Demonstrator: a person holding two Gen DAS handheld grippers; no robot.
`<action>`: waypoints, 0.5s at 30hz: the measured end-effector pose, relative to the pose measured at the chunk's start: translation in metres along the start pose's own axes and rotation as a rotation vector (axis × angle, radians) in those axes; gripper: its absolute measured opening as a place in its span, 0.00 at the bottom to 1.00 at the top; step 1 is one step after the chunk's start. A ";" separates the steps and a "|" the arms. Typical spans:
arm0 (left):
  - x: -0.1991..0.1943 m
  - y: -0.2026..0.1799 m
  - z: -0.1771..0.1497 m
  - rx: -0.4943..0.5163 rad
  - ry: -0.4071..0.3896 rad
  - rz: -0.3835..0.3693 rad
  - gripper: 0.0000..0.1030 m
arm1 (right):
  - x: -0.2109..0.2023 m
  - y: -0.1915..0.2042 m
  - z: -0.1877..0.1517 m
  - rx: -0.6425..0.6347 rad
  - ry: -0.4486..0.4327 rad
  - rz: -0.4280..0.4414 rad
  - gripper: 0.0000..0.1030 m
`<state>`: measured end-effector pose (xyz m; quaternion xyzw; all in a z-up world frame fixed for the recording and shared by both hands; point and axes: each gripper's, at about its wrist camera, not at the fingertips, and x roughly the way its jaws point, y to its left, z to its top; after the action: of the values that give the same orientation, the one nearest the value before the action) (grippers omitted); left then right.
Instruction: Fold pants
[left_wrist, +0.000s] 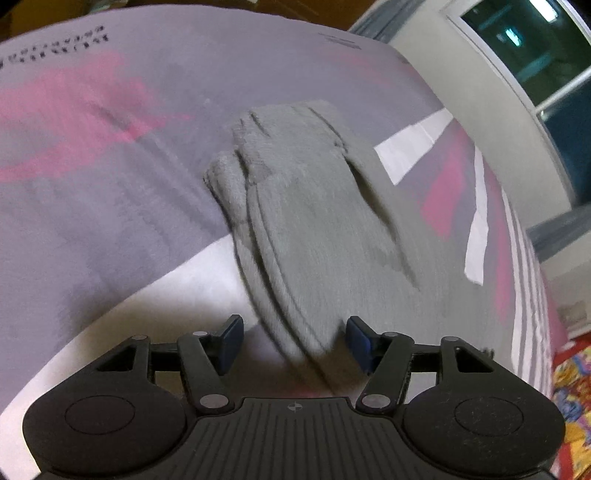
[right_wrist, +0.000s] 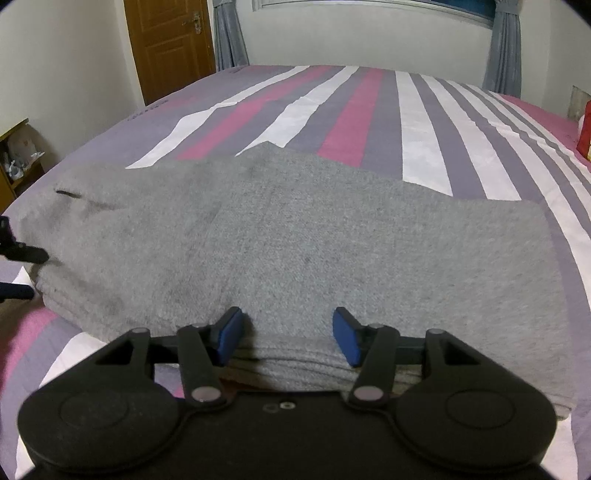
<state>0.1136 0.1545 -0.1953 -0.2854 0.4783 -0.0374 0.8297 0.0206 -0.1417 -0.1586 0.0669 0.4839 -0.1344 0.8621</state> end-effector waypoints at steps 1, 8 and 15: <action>0.005 0.001 0.003 -0.014 -0.007 -0.009 0.60 | 0.000 0.000 0.000 0.000 0.000 0.002 0.54; 0.032 -0.001 0.024 -0.100 -0.039 -0.078 0.60 | 0.003 -0.002 0.002 0.003 -0.001 0.013 0.56; 0.058 -0.011 0.030 -0.131 -0.086 -0.108 0.50 | 0.005 -0.004 0.003 0.007 0.005 0.026 0.57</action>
<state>0.1720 0.1393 -0.2233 -0.3659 0.4273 -0.0386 0.8259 0.0243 -0.1468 -0.1607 0.0765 0.4845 -0.1245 0.8625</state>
